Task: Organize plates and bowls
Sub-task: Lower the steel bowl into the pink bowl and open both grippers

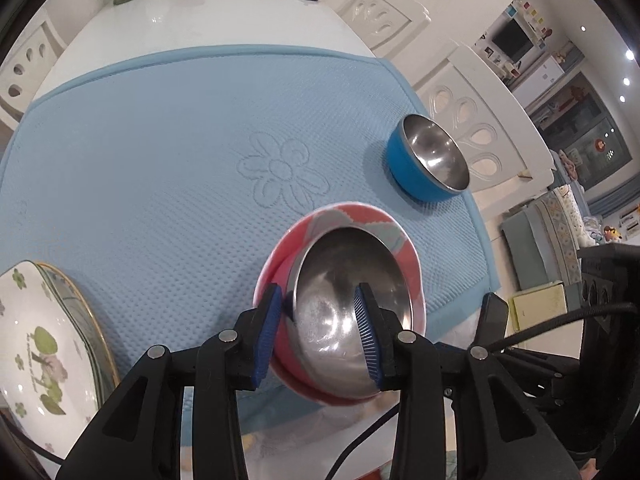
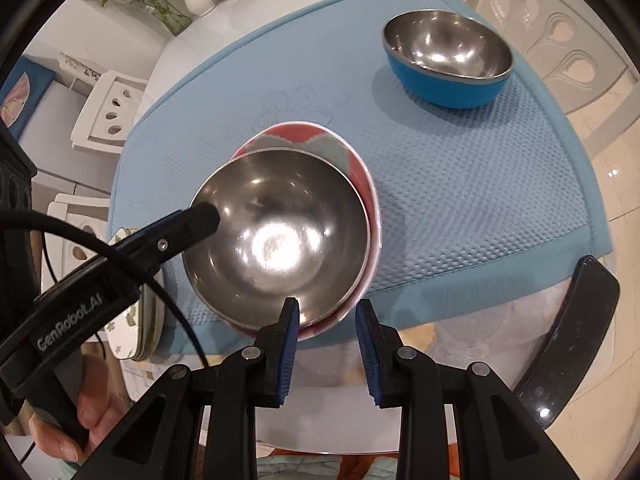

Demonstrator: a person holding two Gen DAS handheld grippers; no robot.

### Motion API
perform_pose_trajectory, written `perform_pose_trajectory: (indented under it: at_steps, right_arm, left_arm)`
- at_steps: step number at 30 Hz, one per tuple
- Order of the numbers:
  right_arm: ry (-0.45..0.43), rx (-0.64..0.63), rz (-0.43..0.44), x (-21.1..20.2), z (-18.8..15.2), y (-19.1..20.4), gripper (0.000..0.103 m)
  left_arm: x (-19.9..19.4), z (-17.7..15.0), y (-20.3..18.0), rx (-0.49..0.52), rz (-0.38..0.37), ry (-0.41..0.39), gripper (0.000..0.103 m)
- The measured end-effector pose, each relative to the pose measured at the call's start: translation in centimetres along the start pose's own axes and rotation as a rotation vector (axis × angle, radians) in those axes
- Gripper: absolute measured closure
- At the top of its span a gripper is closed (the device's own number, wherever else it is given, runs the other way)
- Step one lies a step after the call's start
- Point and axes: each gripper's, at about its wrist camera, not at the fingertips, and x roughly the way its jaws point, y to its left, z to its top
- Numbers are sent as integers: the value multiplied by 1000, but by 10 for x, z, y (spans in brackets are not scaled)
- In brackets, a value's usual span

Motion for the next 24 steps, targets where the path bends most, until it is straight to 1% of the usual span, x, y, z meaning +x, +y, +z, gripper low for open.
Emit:
perform_pose_trajectory:
  at_steps: [1,4,5,8,12,24]
  right_arm:
    - [4,-11,0,1,0,3,74]
    - [11,-22,12,0,0,8,74]
    - [8,-32,12,-1,0,10,74]
    - [-2,-57,2,-4,0,15,74]
    - [2,-63,24,-5,2,21,74]
    - [22,-74,34,-2,6,19,74]
  left_arm:
    - [-1,1,2,-7,-1,-2,70]
    - [-9,-1,13,-26,39,-28,70]
    - [-12,-3,18,-39,40,-32,70]
    - [-12,-7,36,-95,14,-15,70]
    - [-5,-10,46,-134,-18,11,70]
    - [21,-10,49,-144,-8,61,69]
